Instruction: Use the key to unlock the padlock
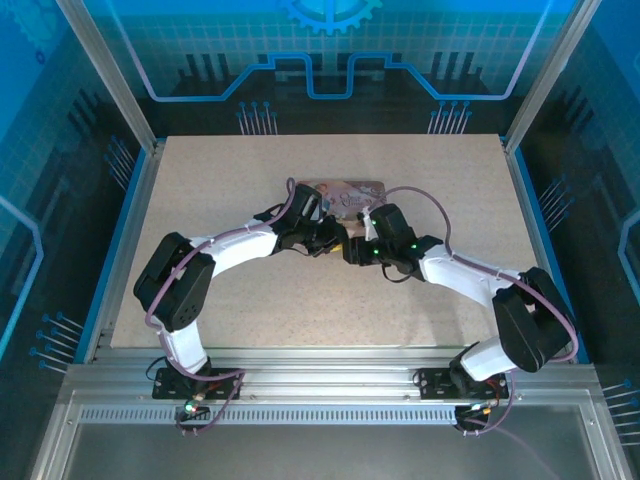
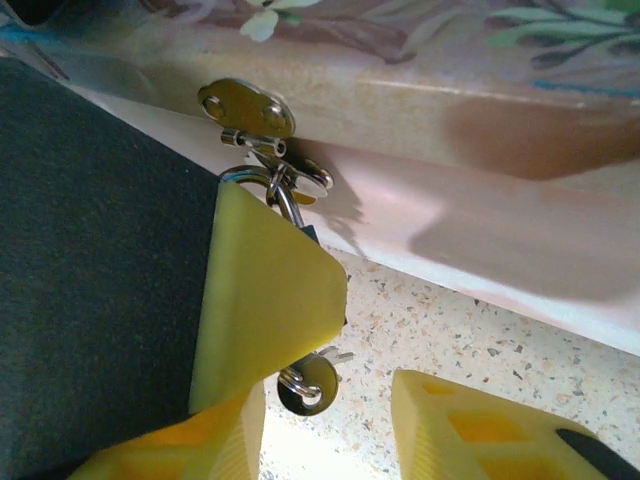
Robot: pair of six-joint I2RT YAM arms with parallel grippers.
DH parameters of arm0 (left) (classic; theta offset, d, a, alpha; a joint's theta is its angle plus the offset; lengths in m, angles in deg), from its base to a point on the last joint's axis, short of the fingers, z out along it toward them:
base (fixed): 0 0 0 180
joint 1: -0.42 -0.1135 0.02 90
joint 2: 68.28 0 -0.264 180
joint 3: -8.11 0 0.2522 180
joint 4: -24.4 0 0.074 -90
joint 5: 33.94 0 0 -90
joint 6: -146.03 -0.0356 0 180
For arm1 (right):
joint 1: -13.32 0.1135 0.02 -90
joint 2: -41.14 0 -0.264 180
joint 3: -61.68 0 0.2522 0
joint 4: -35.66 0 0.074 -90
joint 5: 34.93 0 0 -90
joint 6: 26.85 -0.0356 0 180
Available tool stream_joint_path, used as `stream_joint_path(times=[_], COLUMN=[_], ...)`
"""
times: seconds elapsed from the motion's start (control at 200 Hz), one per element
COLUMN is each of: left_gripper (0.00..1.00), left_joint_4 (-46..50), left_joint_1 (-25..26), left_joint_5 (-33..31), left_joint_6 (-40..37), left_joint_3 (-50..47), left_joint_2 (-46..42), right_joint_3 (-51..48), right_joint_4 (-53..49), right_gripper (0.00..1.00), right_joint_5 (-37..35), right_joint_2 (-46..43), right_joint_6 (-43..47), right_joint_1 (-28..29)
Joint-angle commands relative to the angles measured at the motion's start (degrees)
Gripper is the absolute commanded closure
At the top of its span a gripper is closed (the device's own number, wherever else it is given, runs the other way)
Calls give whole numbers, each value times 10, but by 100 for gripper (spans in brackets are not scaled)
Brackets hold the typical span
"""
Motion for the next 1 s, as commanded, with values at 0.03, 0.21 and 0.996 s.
stream_joint_path(times=[0.03, 0.21, 0.996], left_gripper=[96, 96, 97], left_joint_4=[-9, -10, -9], left_joint_1=[3, 3, 2], left_joint_5=[20, 21, 20], left_joint_6=[-3, -3, -6], left_joint_3=[20, 18, 17], left_joint_2=[-24, -24, -27], right_joint_3=[35, 47, -2], right_joint_4=[1, -5, 37], right_gripper=[64, 64, 72], right_joint_5=[-5, -8, -16], right_joint_2=[12, 21, 4], right_joint_6=[18, 24, -1], right_joint_1=[11, 12, 7])
